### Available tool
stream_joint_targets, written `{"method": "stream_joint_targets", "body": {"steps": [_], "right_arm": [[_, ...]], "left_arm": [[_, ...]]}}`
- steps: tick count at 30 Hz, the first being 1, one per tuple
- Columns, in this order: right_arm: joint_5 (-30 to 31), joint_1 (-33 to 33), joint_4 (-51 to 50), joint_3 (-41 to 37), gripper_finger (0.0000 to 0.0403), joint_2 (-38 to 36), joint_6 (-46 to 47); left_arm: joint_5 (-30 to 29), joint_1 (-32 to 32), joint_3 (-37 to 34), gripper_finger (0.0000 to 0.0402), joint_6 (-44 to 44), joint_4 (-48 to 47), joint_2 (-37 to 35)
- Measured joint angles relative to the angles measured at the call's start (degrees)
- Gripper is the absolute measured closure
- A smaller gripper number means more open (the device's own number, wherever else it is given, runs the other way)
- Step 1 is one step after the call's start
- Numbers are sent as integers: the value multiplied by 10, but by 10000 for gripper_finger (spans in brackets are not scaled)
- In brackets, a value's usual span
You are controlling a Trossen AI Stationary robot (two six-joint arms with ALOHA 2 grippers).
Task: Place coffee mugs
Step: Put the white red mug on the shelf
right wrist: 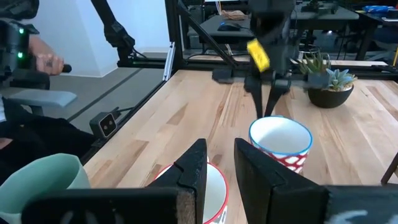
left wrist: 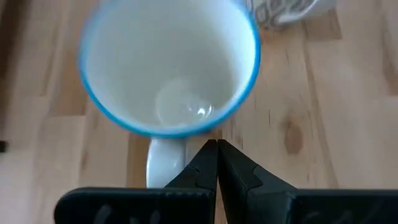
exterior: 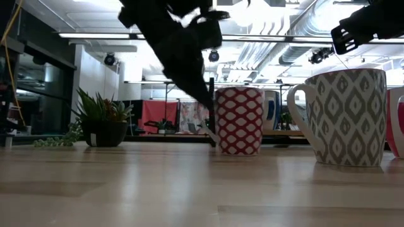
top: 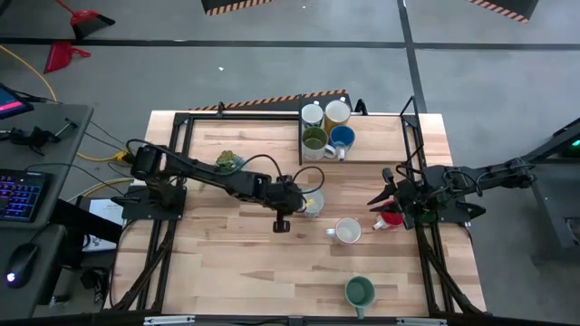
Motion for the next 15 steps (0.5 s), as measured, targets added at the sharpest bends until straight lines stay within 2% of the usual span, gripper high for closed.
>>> {"method": "stream_joint_targets", "body": {"steps": [5, 15], "right_arm": [[0, 0, 2, 0, 339, 0, 0], [0, 0, 2, 0, 339, 0, 0]], "left_arm": [[8, 0, 18, 401, 14, 12, 39], [9, 6, 101, 401, 60, 10, 91]]}}
